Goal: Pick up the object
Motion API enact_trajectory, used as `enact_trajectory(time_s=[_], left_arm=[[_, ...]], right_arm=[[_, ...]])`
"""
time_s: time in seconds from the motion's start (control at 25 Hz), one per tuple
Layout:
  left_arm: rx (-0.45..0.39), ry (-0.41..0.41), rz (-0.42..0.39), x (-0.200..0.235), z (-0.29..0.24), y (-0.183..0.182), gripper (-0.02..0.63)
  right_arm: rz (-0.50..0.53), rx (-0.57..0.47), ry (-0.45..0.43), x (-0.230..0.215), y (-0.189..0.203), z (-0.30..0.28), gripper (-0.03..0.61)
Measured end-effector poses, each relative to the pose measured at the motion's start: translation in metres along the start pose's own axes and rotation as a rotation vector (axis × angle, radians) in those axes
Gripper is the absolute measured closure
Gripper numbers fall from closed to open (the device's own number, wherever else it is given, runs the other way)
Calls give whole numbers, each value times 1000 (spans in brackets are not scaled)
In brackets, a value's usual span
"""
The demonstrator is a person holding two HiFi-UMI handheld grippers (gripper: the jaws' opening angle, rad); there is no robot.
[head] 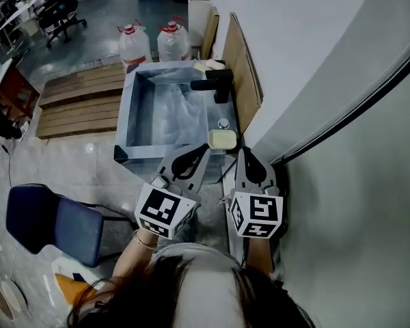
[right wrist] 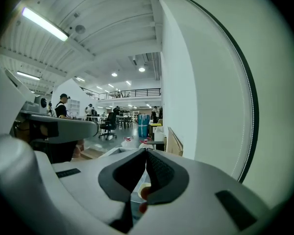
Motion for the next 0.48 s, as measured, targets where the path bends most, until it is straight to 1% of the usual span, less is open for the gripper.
enact_trajectory(time_s=[0.48], left_arm=[[8, 78, 20, 49, -28, 4, 606]], right_arm=[[10, 91, 51, 5, 5, -54, 552]])
Point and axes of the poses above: the fingertips, and each gripper's own axes: z backward along the fingers, x to its left, y out of its underside, the point moved 9 cm from there along z, backward along the fingers, and after that the axes turned 4 degrees about x, right-handed, at the moved point
